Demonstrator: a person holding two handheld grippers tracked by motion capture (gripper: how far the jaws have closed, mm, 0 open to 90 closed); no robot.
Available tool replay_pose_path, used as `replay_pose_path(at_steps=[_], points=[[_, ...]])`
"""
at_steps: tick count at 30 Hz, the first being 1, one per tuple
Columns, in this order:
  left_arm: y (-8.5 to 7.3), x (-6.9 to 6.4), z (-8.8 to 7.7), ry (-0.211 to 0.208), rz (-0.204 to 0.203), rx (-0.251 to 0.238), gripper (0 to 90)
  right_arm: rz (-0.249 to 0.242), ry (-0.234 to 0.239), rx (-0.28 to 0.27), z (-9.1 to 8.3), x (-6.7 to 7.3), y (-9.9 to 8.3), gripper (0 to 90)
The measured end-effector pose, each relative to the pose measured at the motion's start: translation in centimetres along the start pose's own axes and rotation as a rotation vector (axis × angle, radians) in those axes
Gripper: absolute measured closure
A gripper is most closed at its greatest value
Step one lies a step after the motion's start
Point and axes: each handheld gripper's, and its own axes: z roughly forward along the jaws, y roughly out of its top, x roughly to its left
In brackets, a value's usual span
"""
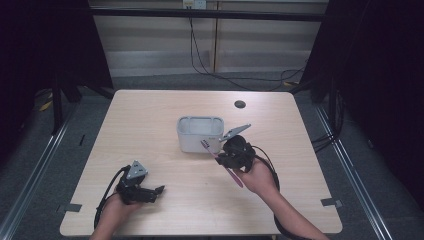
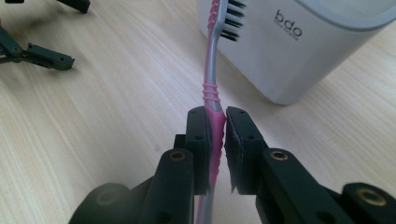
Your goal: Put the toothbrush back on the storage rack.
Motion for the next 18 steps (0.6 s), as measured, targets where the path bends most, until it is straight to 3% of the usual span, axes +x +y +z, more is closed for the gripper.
replay_pose_path(at_steps=[10, 18], points=[[0.0, 0.0, 0.0, 0.0, 0.0, 0.0, 10.9, 0.015, 0.008, -0.06, -1.3, -0.5, 0.5, 80.0], [0.0, 0.0, 0.0, 0.0, 0.0, 0.0, 10.9, 0.011, -0.03, -0.124, -2.4, -0.7, 1.0, 80.0]])
